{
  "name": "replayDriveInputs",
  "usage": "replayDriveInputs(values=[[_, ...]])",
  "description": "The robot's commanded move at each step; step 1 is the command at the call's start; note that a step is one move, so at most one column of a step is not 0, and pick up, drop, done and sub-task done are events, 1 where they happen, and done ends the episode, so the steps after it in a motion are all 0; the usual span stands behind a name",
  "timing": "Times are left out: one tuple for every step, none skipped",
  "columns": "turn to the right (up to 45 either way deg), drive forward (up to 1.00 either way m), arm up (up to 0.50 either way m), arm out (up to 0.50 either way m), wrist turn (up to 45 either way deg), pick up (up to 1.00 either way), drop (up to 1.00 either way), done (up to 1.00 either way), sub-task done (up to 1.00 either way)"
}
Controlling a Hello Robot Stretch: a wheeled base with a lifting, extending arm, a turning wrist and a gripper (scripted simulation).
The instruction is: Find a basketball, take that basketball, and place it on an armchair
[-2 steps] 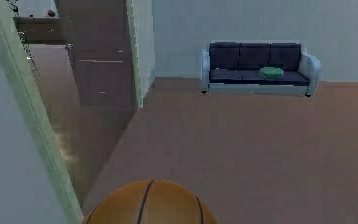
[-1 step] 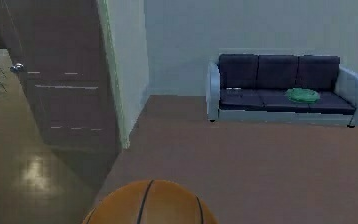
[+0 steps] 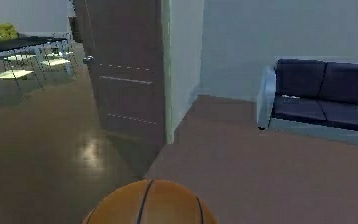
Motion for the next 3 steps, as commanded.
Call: replayDriveInputs(values=[[0.0,0.2,0.0,0.0,0.0,0.0,0.0,0.0,0.0],[-39.0,0.0,0.0,0.0,0.0,0.0,0.0,0.0,0.0],[0.0,1.0,0.0,0.0,0.0,0.0,0.0,0.0,0.0]])
